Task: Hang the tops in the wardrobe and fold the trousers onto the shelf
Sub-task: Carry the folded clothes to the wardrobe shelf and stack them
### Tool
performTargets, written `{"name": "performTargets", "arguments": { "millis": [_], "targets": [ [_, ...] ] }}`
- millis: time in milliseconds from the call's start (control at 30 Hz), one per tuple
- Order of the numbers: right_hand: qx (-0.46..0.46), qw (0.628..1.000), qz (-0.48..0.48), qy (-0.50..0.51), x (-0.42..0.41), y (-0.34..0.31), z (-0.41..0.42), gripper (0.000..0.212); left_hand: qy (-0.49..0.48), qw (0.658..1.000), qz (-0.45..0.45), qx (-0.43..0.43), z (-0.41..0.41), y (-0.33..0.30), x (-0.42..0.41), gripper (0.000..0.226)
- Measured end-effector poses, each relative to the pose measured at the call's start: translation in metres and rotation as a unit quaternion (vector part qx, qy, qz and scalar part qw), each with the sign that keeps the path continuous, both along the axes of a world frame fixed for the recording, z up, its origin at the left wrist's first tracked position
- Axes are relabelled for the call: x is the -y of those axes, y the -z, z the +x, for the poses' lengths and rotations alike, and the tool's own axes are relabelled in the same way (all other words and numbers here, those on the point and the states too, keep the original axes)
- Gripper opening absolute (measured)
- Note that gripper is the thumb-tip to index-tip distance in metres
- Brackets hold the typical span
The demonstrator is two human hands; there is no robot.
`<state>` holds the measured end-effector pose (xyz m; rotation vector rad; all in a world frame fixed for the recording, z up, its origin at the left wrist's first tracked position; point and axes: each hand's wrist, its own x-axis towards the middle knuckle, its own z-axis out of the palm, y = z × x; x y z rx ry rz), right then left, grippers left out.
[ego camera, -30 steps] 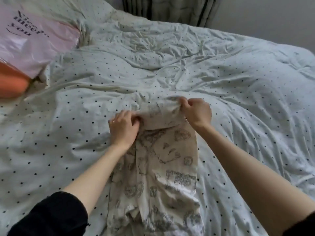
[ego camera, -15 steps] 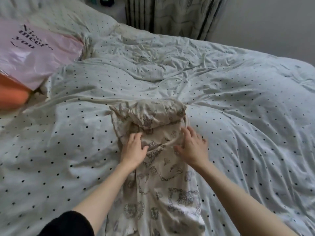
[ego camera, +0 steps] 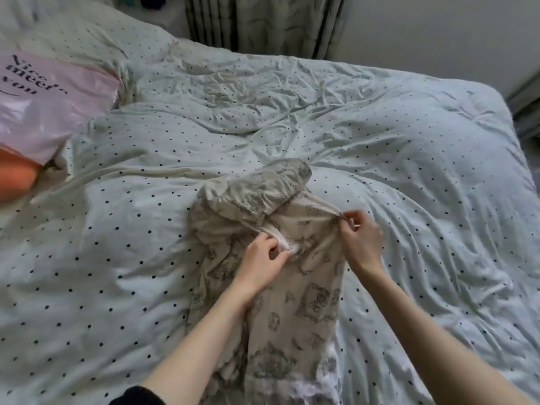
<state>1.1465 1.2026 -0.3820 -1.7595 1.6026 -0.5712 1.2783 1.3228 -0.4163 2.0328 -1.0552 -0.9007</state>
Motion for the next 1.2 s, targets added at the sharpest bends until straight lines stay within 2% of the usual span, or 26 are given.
{"name": "performTargets", "arguments": {
  "millis": [100,200,267,400,500,633,700,733,767,833,900,967,1033,1100,1133,1200],
  "targets": [
    [0.002,0.998,-0.045,0.043,0.012,-0.038,-0.036,0.017,0.087,0.991,-0.052,0.086,-0.037,-0.041,0.001,0.014],
    [-0.009,0.988,-0.101,0.116,0.012,-0.069,-0.091,0.02,0.141,0.96,-0.121,0.208,-0.082,-0.077,-0.006,0.025],
    [-0.036,0.983,-0.107,0.145,0.003,-0.076,-0.129,0.022,0.156,0.953,-0.15,0.211,-0.105,-0.084,-0.009,0.033],
    [-0.081,0.978,-0.056,0.182,-0.028,-0.066,-0.189,0.025,0.177,0.96,-0.069,0.208,-0.125,-0.064,-0.012,0.029],
    [-0.089,0.978,-0.048,0.184,-0.039,-0.057,-0.212,0.024,0.226,0.944,0.015,0.241,-0.126,-0.039,-0.013,0.045],
    [-0.048,0.973,-0.082,0.208,-0.044,-0.058,-0.239,0.021,0.269,0.919,0.031,0.287,-0.149,-0.02,-0.012,0.062],
    [-0.034,0.968,-0.109,0.222,-0.044,-0.062,-0.253,0.02,0.234,0.924,0.0,0.301,-0.166,-0.018,-0.002,0.044],
    [-0.038,0.965,-0.122,0.229,-0.043,-0.064,-0.259,0.021,0.189,0.942,-0.021,0.277,-0.171,-0.021,0.005,0.031],
    [-0.045,0.961,-0.134,0.239,-0.042,-0.065,-0.266,0.021,0.128,0.965,-0.038,0.227,-0.174,-0.025,0.013,0.022],
    [-0.068,0.95,-0.136,0.273,-0.038,-0.067,-0.28,0.023,-0.005,0.994,-0.027,0.101,-0.168,-0.037,0.031,0.02],
    [-0.095,0.939,-0.112,0.311,-0.034,-0.065,-0.294,0.025,-0.137,0.99,-0.028,0.007,-0.151,-0.046,0.045,0.018],
    [-0.127,0.937,-0.069,0.319,-0.031,-0.058,-0.3,0.029,-0.219,0.975,-0.012,-0.034,-0.13,-0.046,0.045,0.012],
    [-0.167,0.945,-0.011,0.28,-0.031,-0.048,-0.296,0.033,-0.235,0.97,0.029,-0.057,-0.111,-0.038,0.036,0.013],
    [-0.196,0.961,0.05,0.187,-0.035,-0.035,-0.279,0.039,-0.225,0.968,0.078,-0.074,-0.096,-0.024,0.019,0.024],
    [-0.203,0.967,0.076,0.134,-0.038,-0.026,-0.267,0.042,-0.217,0.968,0.103,-0.076,-0.091,-0.018,0.009,0.021],
    [-0.2,0.972,0.112,0.04,-0.046,-0.006,-0.241,0.043,-0.202,0.968,0.142,-0.042,-0.085,-0.011,-0.007,0.02]
  ]
}}
